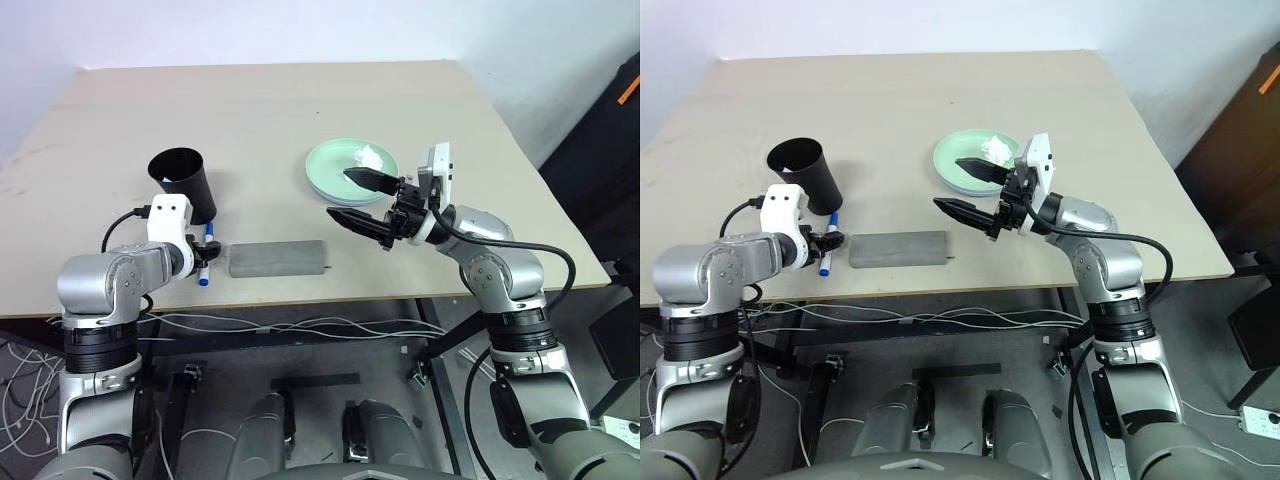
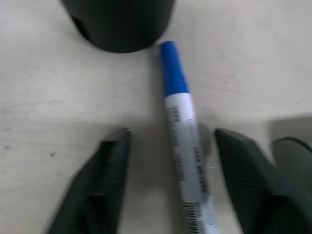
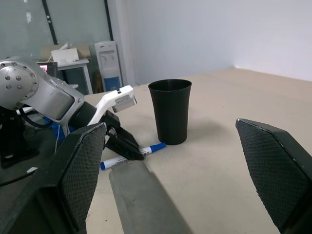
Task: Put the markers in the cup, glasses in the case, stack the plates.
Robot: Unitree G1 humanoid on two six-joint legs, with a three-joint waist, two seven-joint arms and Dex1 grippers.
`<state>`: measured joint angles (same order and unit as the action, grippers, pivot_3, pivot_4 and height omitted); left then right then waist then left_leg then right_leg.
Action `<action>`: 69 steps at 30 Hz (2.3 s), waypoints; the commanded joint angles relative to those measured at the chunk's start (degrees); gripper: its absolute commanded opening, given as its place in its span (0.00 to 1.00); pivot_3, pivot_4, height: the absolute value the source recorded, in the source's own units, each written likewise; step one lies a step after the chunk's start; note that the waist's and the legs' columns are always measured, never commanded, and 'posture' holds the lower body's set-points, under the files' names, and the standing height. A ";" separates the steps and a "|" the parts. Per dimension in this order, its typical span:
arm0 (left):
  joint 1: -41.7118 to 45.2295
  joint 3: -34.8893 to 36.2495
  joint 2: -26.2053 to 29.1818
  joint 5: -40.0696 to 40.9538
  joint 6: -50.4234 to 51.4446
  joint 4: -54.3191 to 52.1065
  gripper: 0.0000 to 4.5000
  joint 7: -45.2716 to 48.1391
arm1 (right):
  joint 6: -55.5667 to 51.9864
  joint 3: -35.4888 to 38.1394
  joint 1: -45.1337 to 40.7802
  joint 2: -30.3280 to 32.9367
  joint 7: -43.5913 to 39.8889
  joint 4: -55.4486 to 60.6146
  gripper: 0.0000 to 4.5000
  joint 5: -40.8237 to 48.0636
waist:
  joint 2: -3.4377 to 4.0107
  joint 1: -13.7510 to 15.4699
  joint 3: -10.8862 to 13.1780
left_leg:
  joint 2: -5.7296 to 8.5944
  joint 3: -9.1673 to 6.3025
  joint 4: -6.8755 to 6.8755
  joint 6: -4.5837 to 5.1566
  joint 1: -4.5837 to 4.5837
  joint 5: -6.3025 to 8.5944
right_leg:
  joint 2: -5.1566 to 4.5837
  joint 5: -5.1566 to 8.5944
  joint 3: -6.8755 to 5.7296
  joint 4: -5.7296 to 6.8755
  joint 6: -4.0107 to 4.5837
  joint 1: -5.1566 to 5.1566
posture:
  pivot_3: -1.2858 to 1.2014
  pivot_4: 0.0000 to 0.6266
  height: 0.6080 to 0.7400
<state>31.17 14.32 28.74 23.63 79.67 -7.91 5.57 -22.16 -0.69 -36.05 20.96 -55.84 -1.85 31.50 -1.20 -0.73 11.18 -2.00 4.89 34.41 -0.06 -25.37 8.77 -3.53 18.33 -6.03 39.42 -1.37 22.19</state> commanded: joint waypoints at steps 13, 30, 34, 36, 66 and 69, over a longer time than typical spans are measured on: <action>-1.06 3.24 4.70 -1.19 4.34 -1.65 0.06 3.42 | 2.07 -0.39 -0.51 -0.97 -0.69 1.16 1.00 -0.72 | -0.01 -0.26 0.01 | 0.01 0.04 -0.12 0.05 -0.02 -0.03 | 0.00 0.00 0.03 -0.06 0.00 0.08 | 0.52 0.24 1.00; -4.79 12.68 21.49 7.89 11.71 -16.73 0.06 19.31 | 5.23 -0.92 -5.58 -2.97 -4.51 -6.06 1.00 -1.82 | -0.04 -0.03 0.06 | 0.02 0.03 -0.22 -0.07 -0.10 0.04 | -0.03 0.00 0.04 -0.19 0.01 0.15 | 0.52 0.24 1.00; -4.98 14.64 22.47 10.62 10.07 -19.30 0.06 22.88 | 5.73 -0.46 -6.45 -2.87 -4.75 -6.61 1.00 -1.86 | -0.03 -0.05 0.06 | 0.02 0.03 -0.22 -0.07 -0.10 0.04 | -0.03 0.00 0.04 -0.20 0.01 0.15 | 0.52 0.24 1.00; -5.28 15.99 21.91 12.11 7.86 -20.33 0.06 24.62 | 5.68 -0.27 -6.66 -2.67 -4.87 -6.61 1.00 -1.71 | -0.03 -0.05 0.06 | 0.02 0.03 -0.22 -0.07 -0.10 0.04 | -0.03 0.00 0.04 -0.20 0.01 0.15 | 0.52 0.24 1.00; 13.22 10.97 4.87 -1.07 -69.08 19.03 0.06 26.05 | 5.08 0.87 -3.71 -0.84 -2.18 -2.21 1.00 -1.49 | -0.05 0.11 0.08 | 0.05 0.14 -0.18 0.13 -0.10 -0.07 | 0.01 -0.06 0.02 -0.20 -0.08 0.10 | 0.52 0.24 1.00; 14.78 7.34 3.70 -4.99 -76.34 25.95 0.06 25.69 | 4.93 0.76 -3.56 -0.61 -1.80 -1.73 1.00 -1.60 | -0.06 0.12 0.08 | 0.05 0.16 -0.17 0.15 -0.12 -0.06 | 0.00 -0.06 0.02 -0.21 -0.09 0.11 | 0.52 0.24 1.00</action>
<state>43.56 22.55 32.71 20.45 8.44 16.73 31.68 -17.58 -1.24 -39.37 19.88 -58.01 -6.36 29.49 -1.25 -0.62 11.26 -1.95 5.06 34.24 0.10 -25.49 8.72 -3.53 18.27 -6.01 39.21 -1.46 22.30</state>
